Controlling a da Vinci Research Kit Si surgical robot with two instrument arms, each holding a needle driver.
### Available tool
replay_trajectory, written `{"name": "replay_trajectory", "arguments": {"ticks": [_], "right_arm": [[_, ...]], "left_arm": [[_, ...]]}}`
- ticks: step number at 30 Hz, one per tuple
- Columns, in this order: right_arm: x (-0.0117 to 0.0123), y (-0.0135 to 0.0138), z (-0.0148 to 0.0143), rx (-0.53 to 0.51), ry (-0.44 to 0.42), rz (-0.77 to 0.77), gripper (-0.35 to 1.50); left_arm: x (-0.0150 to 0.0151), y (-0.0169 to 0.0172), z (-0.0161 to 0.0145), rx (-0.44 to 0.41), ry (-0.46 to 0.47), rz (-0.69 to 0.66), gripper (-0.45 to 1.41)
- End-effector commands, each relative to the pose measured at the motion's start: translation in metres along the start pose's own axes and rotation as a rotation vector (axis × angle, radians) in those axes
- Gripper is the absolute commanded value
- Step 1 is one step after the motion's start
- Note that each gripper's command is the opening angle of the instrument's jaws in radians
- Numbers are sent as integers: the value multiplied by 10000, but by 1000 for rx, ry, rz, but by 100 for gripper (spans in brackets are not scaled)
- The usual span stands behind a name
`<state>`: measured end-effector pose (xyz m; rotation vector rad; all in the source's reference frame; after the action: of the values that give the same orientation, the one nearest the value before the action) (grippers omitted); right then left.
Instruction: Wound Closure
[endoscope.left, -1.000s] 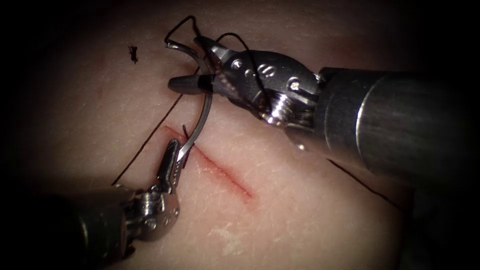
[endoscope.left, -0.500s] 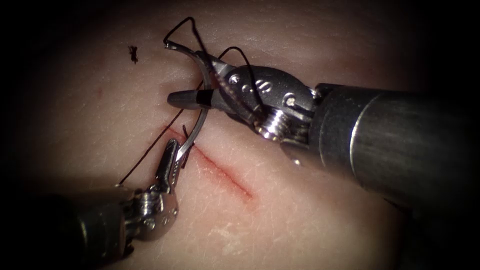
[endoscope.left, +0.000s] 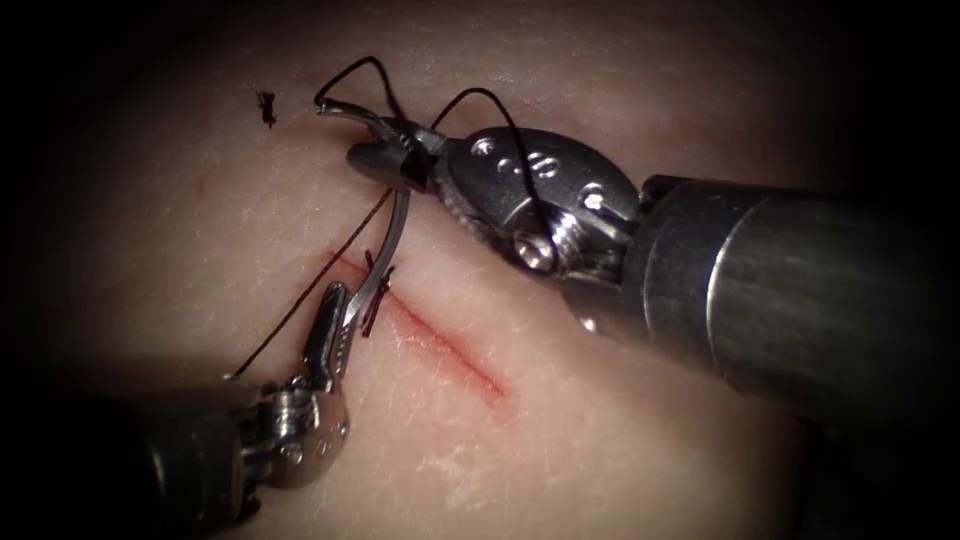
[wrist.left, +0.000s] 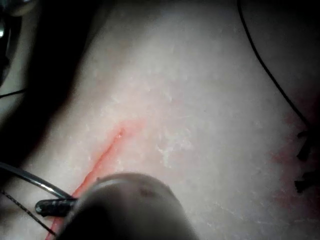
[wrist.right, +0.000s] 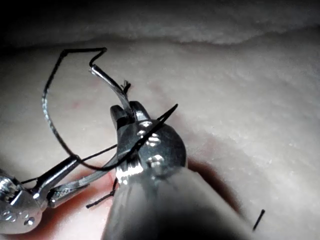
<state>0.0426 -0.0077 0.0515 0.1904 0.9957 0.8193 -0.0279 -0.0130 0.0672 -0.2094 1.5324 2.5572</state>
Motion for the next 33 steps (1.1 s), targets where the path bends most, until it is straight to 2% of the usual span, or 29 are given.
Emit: {"name": "replay_trajectory", "arguments": {"ticks": [1, 2, 3, 5, 6, 8, 9, 13, 15, 17, 20, 21, 25, 27, 33], "right_arm": [[-2, 0, 5, -3, 17, 14, -35], [-2, 3, 3, -2, 22, 21, -35], [-2, 5, 0, -2, 26, 23, -35], [-2, 12, -7, -5, 47, 34, -35], [-2, 14, -11, -4, 51, 35, -35], [-4, 20, -20, -1, 59, 36, -35], [-5, 22, -24, 1, 61, 36, -35], [-11, 27, -38, 25, 69, 30, -35], [-15, 31, -43, 27, 82, -19, -35], [-19, 37, -48, 19, 103, -65, -35], [-23, 48, -50, -2, 128, -119, -35], [-26, 53, -49, -16, 143, -165, -35], [-33, 52, -43, -34, 168, -318, -35], [-36, 51, -40, -55, 192, -413, -35], [-39, 46, -36, -95, 227, -555, -35]], "left_arm": [[3, 8, -1, -12, 0, -28, 102], [4, 5, 0, -19, 0, -44, 107], [5, 2, 0, -24, 0, -78, 102], [6, -1, -1, -36, 5, -120, 110], [6, -2, -2, -65, 22, -154, 112], [4, -4, -5, -147, 84, -226, 117], [2, -4, -8, -199, 145, -280, 119], [-7, -5, -16, -361, 350, -416, 105], [-12, -7, -20, -448, 442, -463, 97], [-16, -8, -22, -537, 516, -494, 92], [-21, -8, -28, -649, 571, -499, 85], [-26, -5, -33, -718, 591, -525, 83], [-30, 1, -40, -745, 631, -555, 68], [-27, 6, -44, -746, 646, -556, 51], [-11, 9, -49, -764, 669, -548, -7]]}}
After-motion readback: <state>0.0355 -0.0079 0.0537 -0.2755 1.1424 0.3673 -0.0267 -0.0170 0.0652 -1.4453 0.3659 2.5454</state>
